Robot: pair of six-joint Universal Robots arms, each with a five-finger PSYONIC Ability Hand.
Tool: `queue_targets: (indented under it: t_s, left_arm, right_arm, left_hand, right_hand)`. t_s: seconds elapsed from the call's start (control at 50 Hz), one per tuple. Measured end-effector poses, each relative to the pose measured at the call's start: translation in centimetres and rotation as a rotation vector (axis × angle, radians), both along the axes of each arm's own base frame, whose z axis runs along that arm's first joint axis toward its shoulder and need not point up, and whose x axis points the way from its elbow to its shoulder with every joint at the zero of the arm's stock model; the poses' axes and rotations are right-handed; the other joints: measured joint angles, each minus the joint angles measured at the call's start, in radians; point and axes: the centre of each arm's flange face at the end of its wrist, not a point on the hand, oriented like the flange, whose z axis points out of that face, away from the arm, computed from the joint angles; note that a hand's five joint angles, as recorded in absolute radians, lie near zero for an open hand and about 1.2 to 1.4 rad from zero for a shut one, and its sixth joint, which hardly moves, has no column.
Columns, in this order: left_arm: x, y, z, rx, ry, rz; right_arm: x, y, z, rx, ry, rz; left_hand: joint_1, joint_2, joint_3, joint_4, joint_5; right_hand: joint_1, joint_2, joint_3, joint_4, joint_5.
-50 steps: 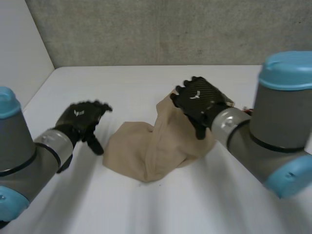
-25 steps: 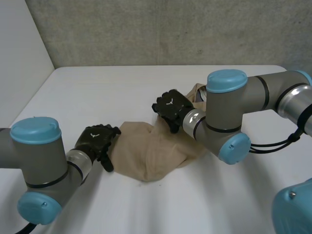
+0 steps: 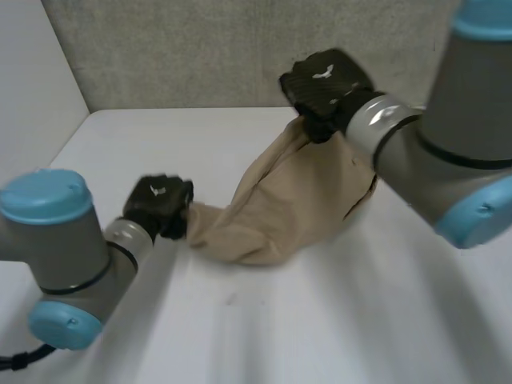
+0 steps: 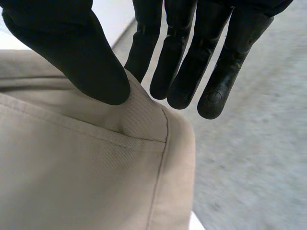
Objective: Fold the shorts.
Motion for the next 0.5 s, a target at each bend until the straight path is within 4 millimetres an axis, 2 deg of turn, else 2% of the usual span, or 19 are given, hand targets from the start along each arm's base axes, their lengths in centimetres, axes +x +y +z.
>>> queue_targets:
  t_s: [0.02,0.04,0.08,0.12,0.14,0.18,0.2,0.22,0.26,0.34,0.4,0.42,0.44,0.48,0.5]
  left_arm:
    - [0.0,0.1,1.1,-0.028,0.01,-0.001]
    - [0.1,0.3,2.9,-0.075,0.028,-0.002]
    - [0.3,0.8,5.0,-0.123,0.049,-0.003]
    - [0.7,1.9,8.4,-0.2,0.087,-0.005]
    - [0.7,1.9,8.4,-0.2,0.087,-0.005]
    - [1.4,3.4,12.1,-0.284,0.131,-0.008]
    - [1.8,4.5,14.3,-0.335,0.161,-0.009]
    - [2.0,4.9,15.1,-0.354,0.172,-0.01]
    - [2.8,6.9,18.6,-0.439,0.225,-0.014]
    - [4.0,10.0,23.8,-0.549,0.304,-0.025]
    - [4.7,11.9,26.8,-0.595,0.351,-0.035]
    - [4.7,11.9,26.8,-0.595,0.351,-0.035]
    - [5.0,12.7,28.1,-0.608,0.373,-0.04]
    - [5.3,13.5,29.4,-0.619,0.399,-0.047]
    - [5.3,13.5,29.4,-0.619,0.399,-0.047]
  right_arm:
    - [-0.6,0.2,0.4,-0.005,-0.004,-0.021]
    - [-1.5,0.3,1.0,-0.011,-0.01,-0.057]
    - [-2.5,0.6,1.5,-0.016,-0.014,-0.094]
    - [-4.0,1.4,2.8,-0.037,-0.031,-0.147]
    - [-4.0,1.4,2.8,-0.037,-0.031,-0.147]
    - [-5.5,2.6,4.4,-0.067,-0.059,-0.185]
    - [-6.5,3.7,5.9,-0.099,-0.093,-0.204]
    - [-6.8,4.0,6.5,-0.11,-0.105,-0.21]
    - [-8.1,5.7,8.6,-0.16,-0.163,-0.222]
    - [-10.2,8.7,12.8,-0.269,-0.275,-0.229]
    - [-11.4,10.6,15.3,-0.34,-0.336,-0.228]
    - [-11.4,10.6,15.3,-0.34,-0.336,-0.228]
    - [-11.9,11.4,16.3,-0.369,-0.359,-0.226]
    - [-12.3,12.2,17.2,-0.39,-0.374,-0.225]
    - [-12.3,12.2,17.2,-0.39,-0.374,-0.225]
  left_hand:
    - [0.0,0.0,0.0,0.0,0.0]
    - [0.0,0.0,0.0,0.0,0.0]
    - [0.0,0.0,0.0,0.0,0.0]
    - [0.0,0.0,0.0,0.0,0.0]
    - [0.0,0.0,0.0,0.0,0.0]
    - [0.0,0.002,0.001,0.0,0.0]
    - [0.0,0.002,0.001,0.0,0.0]
    - [0.0,0.002,0.002,0.001,0.0]
    - [0.0,0.003,0.004,0.003,0.0]
    - [0.0,0.004,0.005,0.004,0.0]
    - [0.0,0.005,0.005,0.004,0.0]
    - [0.0,0.005,0.005,0.004,0.0]
    - [0.0,0.005,0.005,0.004,0.0]
    - [0.0,0.005,0.005,0.004,0.0]
    - [0.0,0.005,0.005,0.004,0.0]
  right_hand:
    - [0.0,0.0,0.0,0.0,0.0]
    - [0.0,0.0,0.0,0.0,0.0]
    - [0.0,0.0,0.0,0.0,0.0]
    - [0.0,0.0,0.0,0.0,0.0]
    - [0.0,0.0,0.0,0.0,0.0]
    - [0.0,0.0,0.0,0.0,0.0]
    - [0.0,0.0,0.0,0.0,0.0]
    - [0.0,0.0,0.0,0.0,0.0]
    - [0.0,0.0,0.0,0.0,0.0]
    - [0.0,0.0,0.0,0.0,0.0]
    - [0.0,0.0,0.0,0.0,0.0]
    - [0.0,0.0,0.0,0.0,0.0]
    - [0.0,0.0,0.0,0.0,0.0]
    - [0.0,0.0,0.0,0.0,0.0]
    - [0.0,0.0,0.0,0.0,0.0]
